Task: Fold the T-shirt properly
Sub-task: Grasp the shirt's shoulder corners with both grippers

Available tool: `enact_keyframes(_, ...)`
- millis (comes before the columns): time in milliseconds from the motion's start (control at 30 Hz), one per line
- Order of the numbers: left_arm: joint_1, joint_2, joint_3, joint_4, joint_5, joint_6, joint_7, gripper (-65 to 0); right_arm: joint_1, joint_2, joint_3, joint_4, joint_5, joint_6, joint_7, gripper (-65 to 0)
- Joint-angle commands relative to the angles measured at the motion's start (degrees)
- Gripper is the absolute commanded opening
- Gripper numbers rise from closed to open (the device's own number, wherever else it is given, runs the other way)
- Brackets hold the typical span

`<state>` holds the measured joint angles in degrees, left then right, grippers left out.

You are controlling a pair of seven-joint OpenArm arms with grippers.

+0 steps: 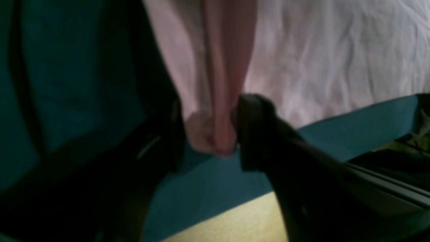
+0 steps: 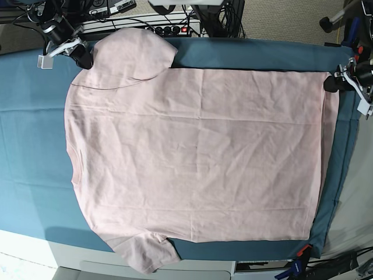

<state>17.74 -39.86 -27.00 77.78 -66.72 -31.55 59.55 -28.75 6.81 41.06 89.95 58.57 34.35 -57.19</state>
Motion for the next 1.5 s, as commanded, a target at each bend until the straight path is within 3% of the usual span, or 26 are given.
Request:
enact_keyframes(0,0.2,-1.4,-0.5,0.7,-0.3,0.0,0.0,-38.7,-0.6,0.3,-0.2,0.0,-2.9,-0.5,-2.5,-63.5)
enact_keyframes(267,0.5,-1.4,-0.5,0.8,-2.2,-0.1,0.7,-38.7,-0.6,0.3,-0.2,0.0,-2.9,-0.5,-2.4,-63.5)
enact_keyframes(467,0.7,-1.4,-0.5,0.8,-6.1,-3.0,2.2,-38.7,-0.6,0.3,-0.2,0.0,-2.9,-0.5,-2.4,-63.5)
enact_keyframes(700,0.7,-1.4,-0.5,0.8,-6.6,-3.0,2.1,-39.0,-0.6,0.3,-0.2,0.0,-2.9,-0.5,-2.3,-63.5)
enact_keyframes(767,0.7,-1.4,-0.5,0.8,-6.6,-3.0,2.0,-44.4,-0.6,0.3,-0.2,0.0,-2.9,-0.5,-2.1,-63.5)
enact_keyframes(867,0.7,-1.4,-0.5,0.8,-6.3,-3.0,1.0,-62.1,-0.6,0.3,-0.2,0.0,-2.8,-0.5,-1.3,-63.6)
enact_keyframes(900,0.7,-1.4,-0.5,0.8,-6.0,-3.0,0.6,-65.0,-0.6,0.3,-0.2,0.0,-2.8,-0.5,-1.0,-63.6)
enact_keyframes(1000,0.7,-1.4,-0.5,0.8,-5.4,-3.0,0.4,-65.0,-0.6,0.3,-0.2,0.0,-0.2,-0.4,-1.0,-63.6)
enact_keyframes(1100,0.7,-1.4,-0.5,0.8,-5.3,-3.0,0.4,-65.0,-0.6,0.4,-0.2,0.0,1.1,2.2,-1.2,-64.4)
enact_keyframes(1467,0.7,-1.4,-0.5,0.8,-5.3,-3.0,0.5,-65.0,-0.8,0.8,-0.1,0.0,1.0,2.3,-2.1,-65.0)
